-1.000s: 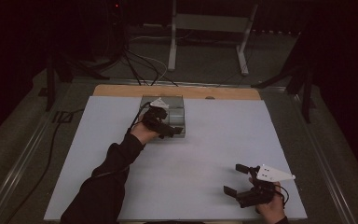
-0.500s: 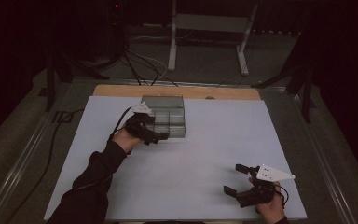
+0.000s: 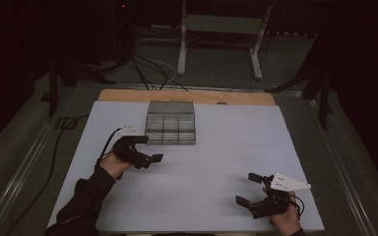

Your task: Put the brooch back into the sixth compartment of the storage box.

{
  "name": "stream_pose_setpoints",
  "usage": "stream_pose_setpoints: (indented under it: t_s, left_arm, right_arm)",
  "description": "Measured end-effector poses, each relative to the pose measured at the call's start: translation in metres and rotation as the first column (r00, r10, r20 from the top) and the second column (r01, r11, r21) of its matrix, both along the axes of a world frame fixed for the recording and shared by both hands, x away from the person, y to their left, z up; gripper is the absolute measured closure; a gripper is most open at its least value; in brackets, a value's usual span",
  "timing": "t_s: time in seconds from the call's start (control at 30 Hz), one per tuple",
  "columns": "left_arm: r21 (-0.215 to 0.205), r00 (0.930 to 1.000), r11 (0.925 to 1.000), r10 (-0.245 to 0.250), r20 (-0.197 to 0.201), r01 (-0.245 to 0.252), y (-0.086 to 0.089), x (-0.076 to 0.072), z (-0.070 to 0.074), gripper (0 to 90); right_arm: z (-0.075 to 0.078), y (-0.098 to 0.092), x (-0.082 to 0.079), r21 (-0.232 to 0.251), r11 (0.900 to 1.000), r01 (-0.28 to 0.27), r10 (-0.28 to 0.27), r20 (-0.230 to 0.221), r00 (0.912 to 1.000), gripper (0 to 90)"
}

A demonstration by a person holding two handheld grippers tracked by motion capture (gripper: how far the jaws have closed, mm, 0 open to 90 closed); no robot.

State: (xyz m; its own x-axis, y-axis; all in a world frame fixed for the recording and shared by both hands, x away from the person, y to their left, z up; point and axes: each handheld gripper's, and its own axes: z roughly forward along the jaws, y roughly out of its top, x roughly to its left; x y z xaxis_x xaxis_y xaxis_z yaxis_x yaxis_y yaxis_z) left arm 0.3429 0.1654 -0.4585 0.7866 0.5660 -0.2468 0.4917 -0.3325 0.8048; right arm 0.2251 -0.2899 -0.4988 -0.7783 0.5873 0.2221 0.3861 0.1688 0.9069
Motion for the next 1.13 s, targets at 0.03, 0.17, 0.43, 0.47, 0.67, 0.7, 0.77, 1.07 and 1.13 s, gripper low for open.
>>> stream_pose_setpoints:
  t_s: [0.03, 0.17, 0.43, 0.47, 0.67, 0.7, 0.77, 1.07, 1.13]
  left_arm:
    - [0.000, 1.0000, 1.0000, 0.003, 0.006, -0.003, 0.005, -0.008, -0.003, 1.2]
    - [0.002, 0.9999, 1.0000, 0.009, 0.012, -0.009, 0.015, -0.021, -0.009, 1.2]
    - [0.002, 0.9987, 0.9989, 0.046, 0.022, -0.047, 0.037, -0.048, -0.026, 1.2]
    - [0.002, 0.9987, 0.9989, 0.046, 0.022, -0.047, 0.037, -0.048, -0.026, 1.2]
    - [-0.005, 0.9979, 0.9980, 0.063, 0.013, -0.063, 0.054, -0.064, -0.039, 1.2]
    - [0.000, 0.9979, 0.9980, 0.063, 0.013, -0.063, 0.058, -0.069, -0.043, 1.2]
    - [-0.014, 0.9975, 0.9975, 0.069, 0.013, -0.069, 0.062, -0.074, -0.047, 1.2]
    - [-0.013, 0.9954, 0.9958, 0.091, 0.029, -0.091, 0.065, -0.079, -0.051, 1.2]
    - [-0.021, 0.9948, 0.9952, 0.096, 0.032, -0.096, 0.065, -0.079, -0.051, 1.2]
  right_arm:
    - [0.000, 0.000, 0.000, 0.001, 1.000, 0.001, -0.001, 0.002, 1.0000, 0.0]
    - [0.000, 0.000, 0.000, -0.001, 1.000, 0.001, -0.001, -0.002, 1.0000, 0.0]
    - [0.000, 0.000, 0.000, 0.000, 1.000, 0.002, -0.002, -0.001, 1.0000, 0.0]
    - [0.000, 0.000, 0.000, 0.000, 1.000, 0.002, -0.002, -0.001, 1.0000, 0.0]
    - [0.000, 0.000, -0.001, 0.000, 1.000, 0.000, 0.000, 0.000, 1.0000, 0.0]
    - [0.000, 0.000, 0.000, -0.004, 1.000, -0.002, 0.002, -0.002, 1.0000, 0.0]
    - [0.000, 0.001, 0.000, -0.003, 1.000, -0.003, 0.003, -0.005, 1.0000, 0.0]
    - [0.000, 0.002, 0.000, -0.008, 1.000, -0.015, 0.015, -0.004, 0.9999, 0.0]
    - [0.000, 0.002, 0.000, -0.009, 1.000, -0.015, 0.015, -0.004, 0.9999, 0.0]
